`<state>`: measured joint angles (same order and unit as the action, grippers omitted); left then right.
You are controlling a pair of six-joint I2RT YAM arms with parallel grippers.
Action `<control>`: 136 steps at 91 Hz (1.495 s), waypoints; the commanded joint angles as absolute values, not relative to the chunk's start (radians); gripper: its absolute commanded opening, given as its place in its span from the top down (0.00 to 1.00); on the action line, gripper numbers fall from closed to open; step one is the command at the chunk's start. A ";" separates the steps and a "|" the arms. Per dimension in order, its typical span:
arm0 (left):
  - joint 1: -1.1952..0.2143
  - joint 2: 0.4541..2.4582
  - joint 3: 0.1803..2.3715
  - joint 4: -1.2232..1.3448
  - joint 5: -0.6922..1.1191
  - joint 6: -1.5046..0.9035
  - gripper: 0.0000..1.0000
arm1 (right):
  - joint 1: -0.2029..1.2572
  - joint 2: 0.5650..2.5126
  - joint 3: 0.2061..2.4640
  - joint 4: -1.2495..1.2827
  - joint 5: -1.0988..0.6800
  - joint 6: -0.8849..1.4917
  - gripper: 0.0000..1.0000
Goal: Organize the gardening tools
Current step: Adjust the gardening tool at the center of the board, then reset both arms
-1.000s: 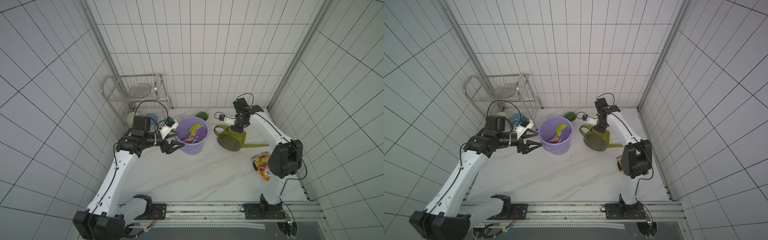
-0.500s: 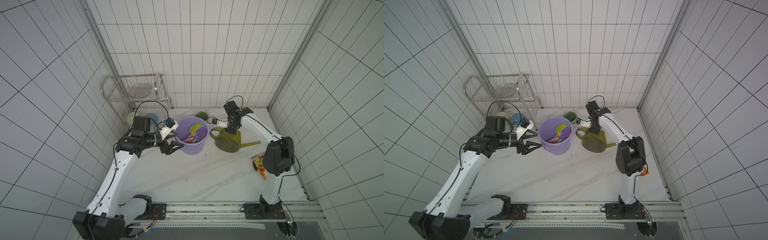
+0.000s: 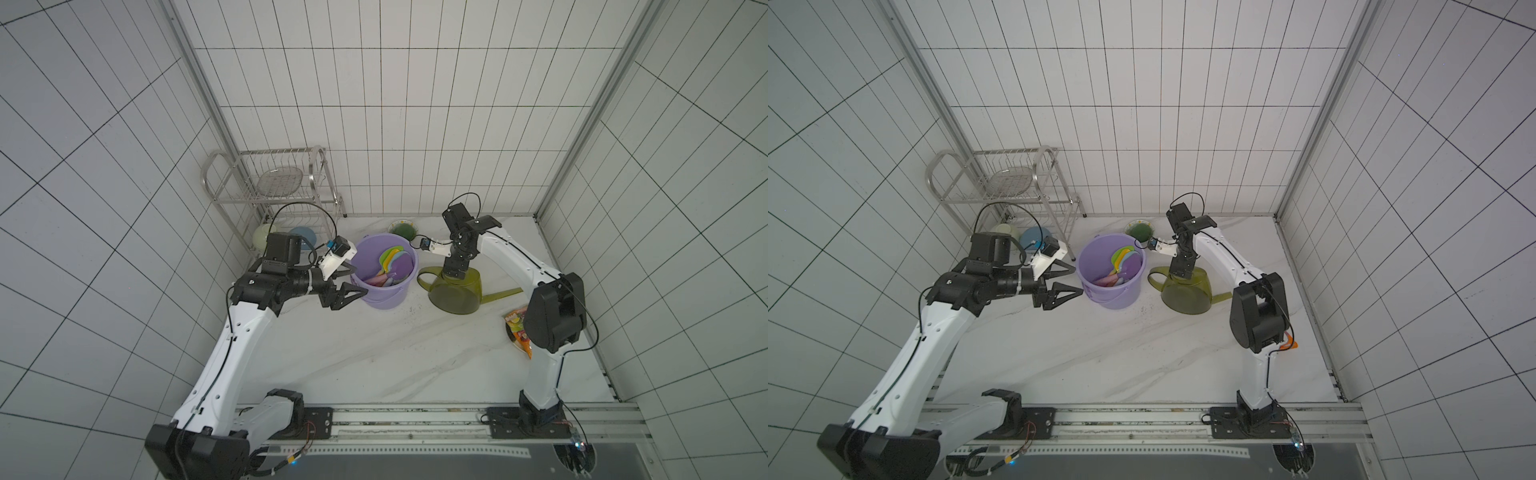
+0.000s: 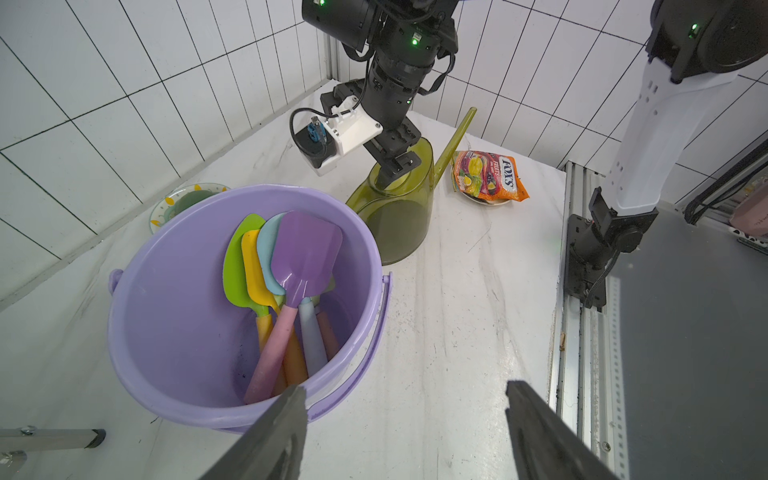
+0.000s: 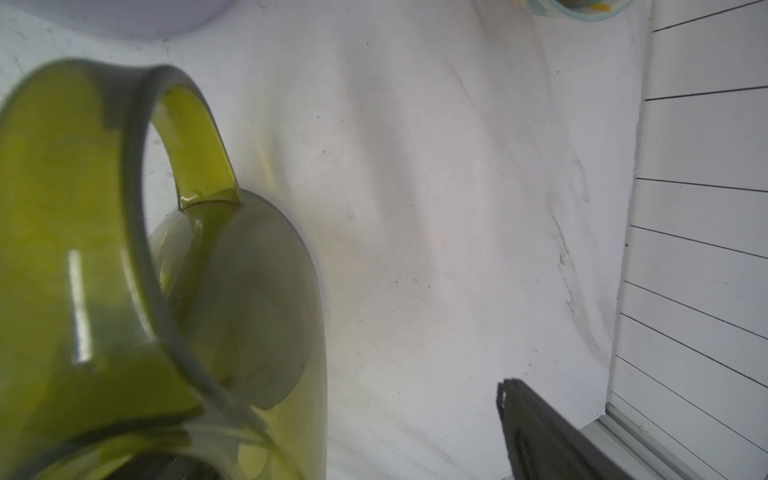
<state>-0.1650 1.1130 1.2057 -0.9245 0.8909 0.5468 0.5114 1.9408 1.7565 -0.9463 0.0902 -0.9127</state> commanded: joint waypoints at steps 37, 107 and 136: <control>-0.160 1.104 1.196 -0.848 0.806 0.487 0.23 | 0.349 1.765 1.871 -0.953 -0.038 -0.634 0.01; -0.074 1.091 0.966 -0.464 0.435 0.299 0.02 | -0.179 1.583 1.146 -0.165 -0.298 0.121 0.01; -0.002 1.107 0.868 -0.333 0.422 0.241 0.02 | -0.203 1.614 0.911 0.112 -0.261 0.158 0.01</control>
<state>-0.0269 1.1046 0.8871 -0.4152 0.4278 0.2718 -0.1829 1.5997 0.9443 -0.0441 -0.2707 0.1234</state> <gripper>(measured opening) 0.982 0.989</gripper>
